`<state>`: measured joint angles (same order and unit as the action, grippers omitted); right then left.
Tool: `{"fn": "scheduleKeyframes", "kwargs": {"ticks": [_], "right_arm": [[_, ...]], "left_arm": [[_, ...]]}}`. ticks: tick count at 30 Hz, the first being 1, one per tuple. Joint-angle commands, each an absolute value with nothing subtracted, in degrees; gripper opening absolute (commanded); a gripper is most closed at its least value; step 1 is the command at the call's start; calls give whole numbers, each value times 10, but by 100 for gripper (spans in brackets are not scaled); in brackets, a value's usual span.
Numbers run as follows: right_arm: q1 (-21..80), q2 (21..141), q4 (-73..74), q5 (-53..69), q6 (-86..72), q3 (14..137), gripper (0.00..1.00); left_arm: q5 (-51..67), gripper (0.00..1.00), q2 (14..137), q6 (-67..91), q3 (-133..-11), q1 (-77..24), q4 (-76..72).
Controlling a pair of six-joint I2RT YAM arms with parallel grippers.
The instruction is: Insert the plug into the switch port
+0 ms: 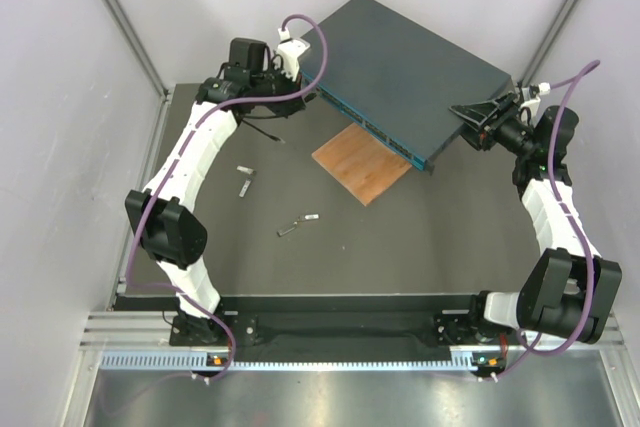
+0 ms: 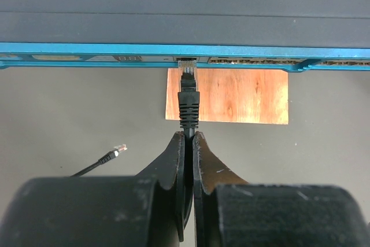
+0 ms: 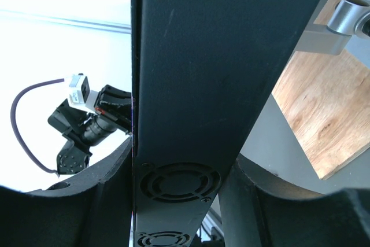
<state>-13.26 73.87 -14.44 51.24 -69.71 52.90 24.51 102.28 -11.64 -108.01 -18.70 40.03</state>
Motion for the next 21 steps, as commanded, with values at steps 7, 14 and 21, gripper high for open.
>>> {"fn": "scheduleKeyframes", "kwargs": {"ticks": [7, 14, 21], "right_arm": [[-114, 742, -170, 512, -606, 529, 0], [-113, 744, -168, 513, -605, 531, 0], [-114, 743, -168, 514, -604, 528, 0]], "left_arm": [[253, 0, 1017, -115, -1127, -186, 361], [252, 0, 1021, -118, -1142, -186, 363], [265, 0, 1025, -110, -1143, -186, 365]]}}
